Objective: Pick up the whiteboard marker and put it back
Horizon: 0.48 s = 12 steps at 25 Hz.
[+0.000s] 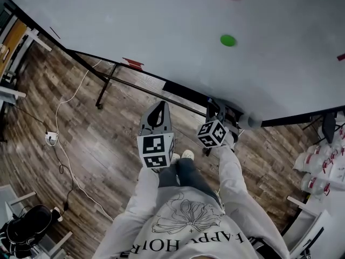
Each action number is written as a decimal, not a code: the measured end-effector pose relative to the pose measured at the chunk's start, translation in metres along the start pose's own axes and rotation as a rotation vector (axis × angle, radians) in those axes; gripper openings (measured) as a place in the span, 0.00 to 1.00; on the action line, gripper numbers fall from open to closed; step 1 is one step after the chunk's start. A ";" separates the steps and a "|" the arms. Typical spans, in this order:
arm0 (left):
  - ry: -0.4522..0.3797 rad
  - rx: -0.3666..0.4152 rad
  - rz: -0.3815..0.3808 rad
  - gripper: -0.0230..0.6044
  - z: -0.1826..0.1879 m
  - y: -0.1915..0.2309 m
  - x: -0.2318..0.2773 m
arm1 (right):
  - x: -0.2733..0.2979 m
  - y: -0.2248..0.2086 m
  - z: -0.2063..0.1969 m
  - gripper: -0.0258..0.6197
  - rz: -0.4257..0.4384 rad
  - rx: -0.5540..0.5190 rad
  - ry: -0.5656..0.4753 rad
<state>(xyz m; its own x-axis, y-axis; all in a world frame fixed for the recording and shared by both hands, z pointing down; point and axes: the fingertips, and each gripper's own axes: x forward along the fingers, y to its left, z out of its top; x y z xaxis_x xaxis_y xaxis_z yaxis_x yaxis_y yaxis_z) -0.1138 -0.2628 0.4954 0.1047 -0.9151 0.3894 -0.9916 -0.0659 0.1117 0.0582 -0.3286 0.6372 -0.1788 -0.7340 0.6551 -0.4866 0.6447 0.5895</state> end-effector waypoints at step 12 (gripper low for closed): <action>-0.006 0.000 0.008 0.05 0.002 0.006 -0.004 | 0.002 0.010 -0.002 0.19 0.054 0.103 -0.006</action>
<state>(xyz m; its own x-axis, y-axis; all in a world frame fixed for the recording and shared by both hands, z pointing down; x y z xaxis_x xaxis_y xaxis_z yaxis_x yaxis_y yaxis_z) -0.1202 -0.2598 0.4925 0.0962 -0.9180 0.3848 -0.9924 -0.0585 0.1084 0.0545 -0.3232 0.6460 -0.2122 -0.7007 0.6812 -0.5618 0.6578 0.5017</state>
